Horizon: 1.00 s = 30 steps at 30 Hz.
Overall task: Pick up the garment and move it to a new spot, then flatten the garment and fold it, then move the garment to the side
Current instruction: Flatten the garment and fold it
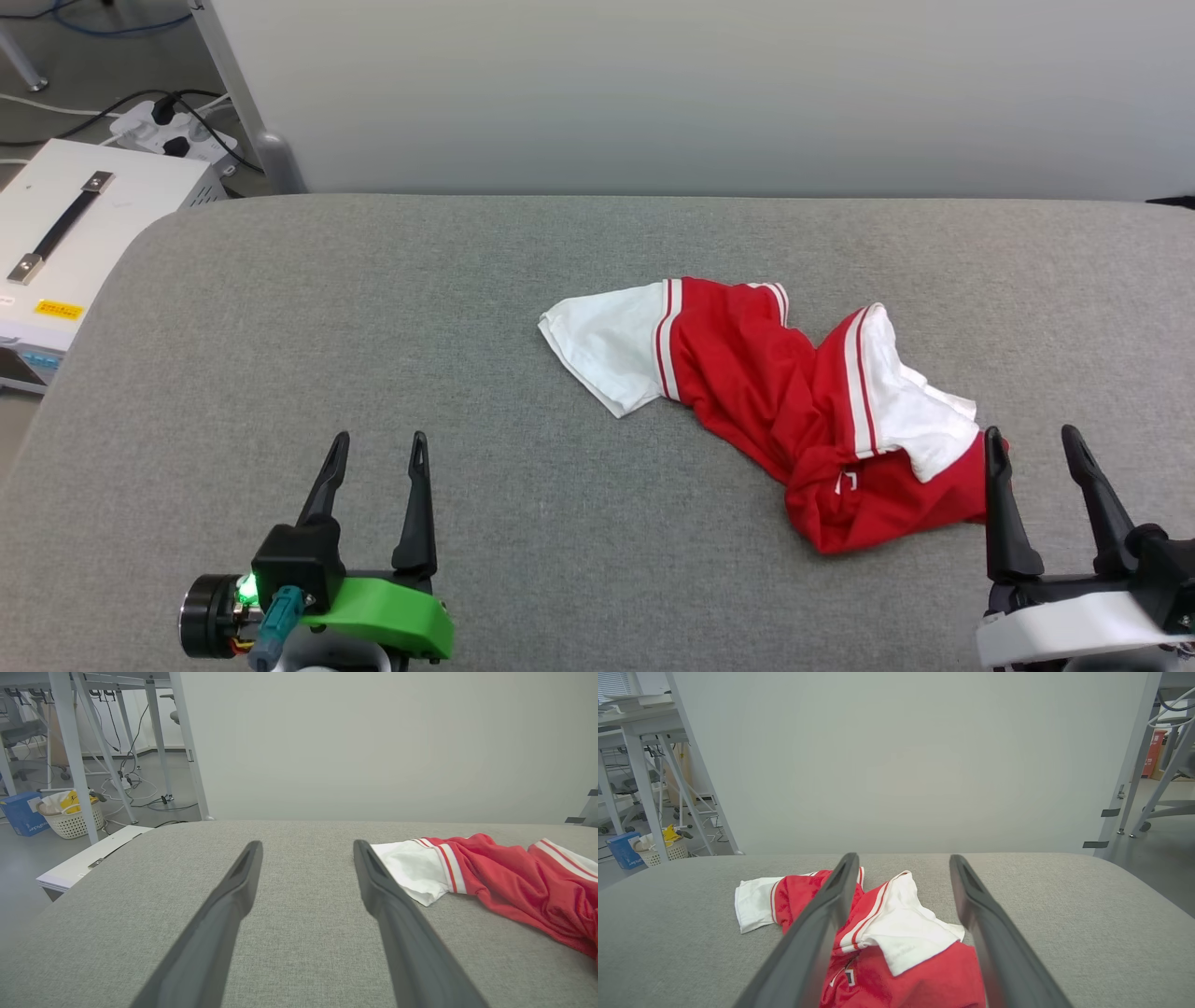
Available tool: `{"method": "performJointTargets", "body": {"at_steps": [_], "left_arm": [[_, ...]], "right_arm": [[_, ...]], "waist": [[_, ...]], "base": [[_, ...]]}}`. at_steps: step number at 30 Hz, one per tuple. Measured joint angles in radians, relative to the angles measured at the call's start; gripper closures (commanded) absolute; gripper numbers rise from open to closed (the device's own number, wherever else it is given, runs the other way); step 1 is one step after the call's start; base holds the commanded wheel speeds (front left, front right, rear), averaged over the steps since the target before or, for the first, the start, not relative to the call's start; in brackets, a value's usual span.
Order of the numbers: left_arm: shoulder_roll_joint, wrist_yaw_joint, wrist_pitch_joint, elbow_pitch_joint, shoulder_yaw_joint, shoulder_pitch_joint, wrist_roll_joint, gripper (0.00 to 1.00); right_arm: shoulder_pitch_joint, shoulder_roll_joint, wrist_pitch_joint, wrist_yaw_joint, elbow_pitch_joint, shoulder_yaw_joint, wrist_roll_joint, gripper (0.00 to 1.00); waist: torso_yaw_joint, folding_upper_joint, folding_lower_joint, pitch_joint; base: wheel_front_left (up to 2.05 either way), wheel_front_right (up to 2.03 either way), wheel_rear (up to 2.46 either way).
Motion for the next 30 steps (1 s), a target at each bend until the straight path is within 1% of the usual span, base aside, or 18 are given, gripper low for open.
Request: {"method": "performJointTargets", "body": {"at_steps": [4,8,11,14,16,18,19,21,23,24,27,28,30], "left_arm": [[-0.004,-0.004,0.000,0.003,0.006,0.000,0.007,0.00],[-0.006,-0.012,0.000,0.009,0.007,0.000,0.011,0.00],[-0.007,-0.020,0.000,0.013,0.007,-0.002,0.018,0.00],[-0.009,-0.022,0.000,0.015,0.005,-0.004,0.021,0.00],[-0.010,-0.029,0.000,0.016,0.002,-0.008,0.025,0.00],[-0.011,-0.029,0.000,0.016,0.000,-0.013,0.026,0.00],[-0.011,-0.029,0.000,0.015,-0.003,-0.017,0.026,0.00],[-0.012,-0.029,0.000,0.013,-0.004,-0.025,0.026,0.00],[-0.012,-0.029,0.000,0.008,-0.004,-0.034,0.026,0.00],[-0.013,-0.028,0.000,0.006,-0.003,-0.038,0.026,0.00],[-0.013,-0.025,0.000,-0.002,-0.007,-0.056,0.026,0.00],[-0.014,-0.022,0.000,-0.004,-0.007,-0.062,0.026,0.00],[-0.014,-0.019,0.000,-0.010,-0.012,-0.076,0.023,0.00]], "right_arm": [[-0.017,0.000,0.000,0.000,-0.016,-0.038,-0.012,0.00],[-0.081,-0.003,0.000,0.000,-0.048,-0.097,-0.040,0.00],[-0.146,-0.047,0.000,0.000,-0.057,-0.107,-0.046,0.00],[-0.219,-0.133,0.000,0.000,-0.020,-0.089,-0.029,0.00],[-0.274,-0.207,0.000,0.000,0.027,-0.060,-0.006,0.00],[-0.319,-0.272,0.000,0.000,0.094,-0.018,0.032,0.00],[-0.346,-0.317,0.000,0.000,0.132,0.012,0.058,0.00],[-0.396,-0.394,0.039,0.000,0.181,0.076,0.099,0.00],[-0.453,-0.468,0.130,0.000,0.209,0.150,0.170,0.00],[-0.477,-0.492,0.170,0.000,0.217,0.174,0.203,0.00],[-0.548,-0.610,0.362,0.000,0.229,0.298,0.328,0.00],[-0.561,-0.642,0.411,0.000,0.226,0.340,0.360,0.00],[-0.592,-0.706,0.533,0.000,0.219,0.416,0.473,0.00]], "waist": [[0.000,0.0000,0.0000,0.004],[0.001,0.0000,0.0000,0.009],[0.001,0.0000,0.0000,0.016],[0.000,0.0000,0.0000,0.029],[0.001,0.0000,0.0000,0.039],[0.002,0.0000,0.0000,0.049],[0.003,0.0000,0.0000,0.056],[0.006,0.0000,0.0001,0.069],[0.009,0.0000,0.0000,0.086],[0.010,0.0000,0.0000,0.093],[0.017,0.0000,0.0000,0.121],[0.019,0.0000,0.0000,0.129],[0.025,0.0000,0.0000,0.149]], "base": [[0.00,0.00,0.00],[0.00,0.00,0.00],[0.00,0.00,0.00],[0.00,0.00,0.00],[0.00,0.00,0.00],[0.00,0.00,0.00],[0.00,0.00,0.00],[0.00,0.00,0.00],[0.00,0.00,0.00],[0.00,0.00,0.00],[0.00,0.00,0.00],[0.00,0.00,0.00],[0.00,0.00,0.00]]}}
